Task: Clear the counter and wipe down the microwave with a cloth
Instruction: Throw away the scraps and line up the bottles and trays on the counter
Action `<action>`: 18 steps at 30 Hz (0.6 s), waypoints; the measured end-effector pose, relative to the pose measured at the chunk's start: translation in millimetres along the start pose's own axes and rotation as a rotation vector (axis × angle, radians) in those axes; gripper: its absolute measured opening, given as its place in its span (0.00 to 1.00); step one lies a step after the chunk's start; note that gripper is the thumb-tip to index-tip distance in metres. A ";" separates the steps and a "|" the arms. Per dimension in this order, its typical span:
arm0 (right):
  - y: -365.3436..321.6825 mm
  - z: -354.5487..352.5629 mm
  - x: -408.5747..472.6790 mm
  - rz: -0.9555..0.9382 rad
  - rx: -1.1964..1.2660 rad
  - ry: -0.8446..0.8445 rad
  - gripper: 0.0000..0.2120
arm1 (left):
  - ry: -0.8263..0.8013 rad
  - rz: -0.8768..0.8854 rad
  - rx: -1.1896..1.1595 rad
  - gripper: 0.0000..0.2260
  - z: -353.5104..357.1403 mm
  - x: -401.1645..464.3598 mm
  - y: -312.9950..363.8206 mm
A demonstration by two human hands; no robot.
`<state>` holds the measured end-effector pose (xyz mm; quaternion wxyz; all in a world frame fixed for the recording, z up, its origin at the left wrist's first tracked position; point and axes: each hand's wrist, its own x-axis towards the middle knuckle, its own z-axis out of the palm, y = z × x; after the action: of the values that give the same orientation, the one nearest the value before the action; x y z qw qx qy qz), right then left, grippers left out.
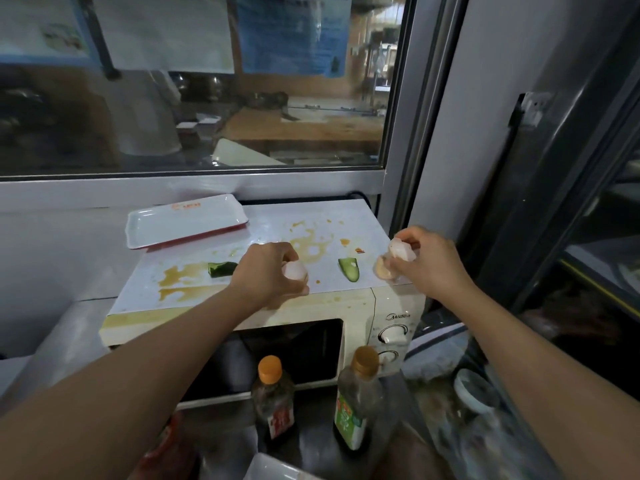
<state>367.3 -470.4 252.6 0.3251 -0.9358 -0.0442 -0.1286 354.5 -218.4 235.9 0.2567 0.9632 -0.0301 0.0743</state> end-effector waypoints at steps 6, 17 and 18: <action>3.8 8.7 9.2 0.020 0.036 -0.138 0.23 | 0.013 -0.007 -0.009 0.22 4.7 2.0 -0.9; 4.7 16.6 8.3 0.041 0.045 -0.157 0.23 | 0.019 -0.011 0.004 0.22 8.9 4.3 -1.7; 4.1 17.4 8.1 0.039 0.038 -0.159 0.23 | 0.017 -0.009 0.006 0.22 9.0 4.3 -1.7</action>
<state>379.5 -462.9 239.1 0.3408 -0.9374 -0.0539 -0.0468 360.0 -221.5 228.1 0.2546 0.9633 -0.0233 0.0815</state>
